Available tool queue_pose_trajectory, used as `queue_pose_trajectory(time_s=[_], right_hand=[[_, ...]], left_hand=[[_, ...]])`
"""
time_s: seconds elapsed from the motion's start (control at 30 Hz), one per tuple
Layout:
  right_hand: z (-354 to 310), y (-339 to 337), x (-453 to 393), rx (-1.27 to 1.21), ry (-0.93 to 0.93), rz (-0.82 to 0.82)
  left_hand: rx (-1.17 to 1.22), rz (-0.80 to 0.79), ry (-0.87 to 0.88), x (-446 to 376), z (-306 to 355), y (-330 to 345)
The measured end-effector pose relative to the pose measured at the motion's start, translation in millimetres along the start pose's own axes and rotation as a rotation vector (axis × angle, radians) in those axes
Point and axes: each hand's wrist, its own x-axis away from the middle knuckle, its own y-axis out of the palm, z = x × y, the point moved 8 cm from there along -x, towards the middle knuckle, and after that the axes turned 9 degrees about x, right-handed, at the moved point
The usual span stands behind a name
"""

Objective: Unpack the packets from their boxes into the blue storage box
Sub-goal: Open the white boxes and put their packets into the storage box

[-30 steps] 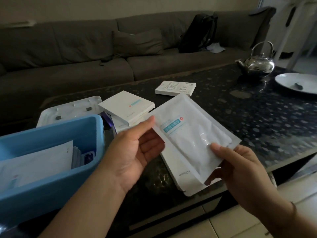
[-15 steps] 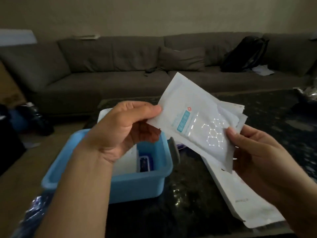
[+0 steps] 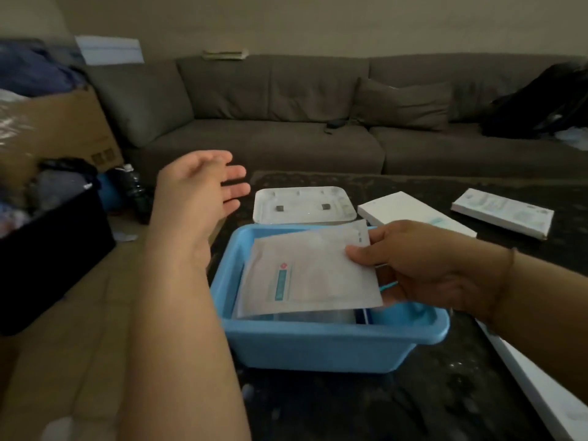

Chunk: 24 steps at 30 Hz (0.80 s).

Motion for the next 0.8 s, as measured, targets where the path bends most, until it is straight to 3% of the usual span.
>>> queue_pose_trajectory(time_s=[0.13, 0.47, 0.63, 0.73, 0.8], right_hand=[[10, 18, -16, 0.036, 0.075, -0.026], [18, 21, -28, 0.267, 0.048, 0.041], [4, 7, -13, 0.496, 0.025, 0.067], [-3, 4, -13, 0.878, -0.092, 0.149], [-3, 8, -12, 0.964, -0.119, 0.133]], left_hand=[[-0.035, -0.052, -0.019, 0, -5, 2], [-0.112, -0.148, -0.025, 4, -8, 16], [-0.187, -0.234, -0.027, 9, -9, 29], [-0.211, -0.253, -0.030, 12, -9, 35], [-0.226, -0.259, -0.021, 14, -9, 37]])
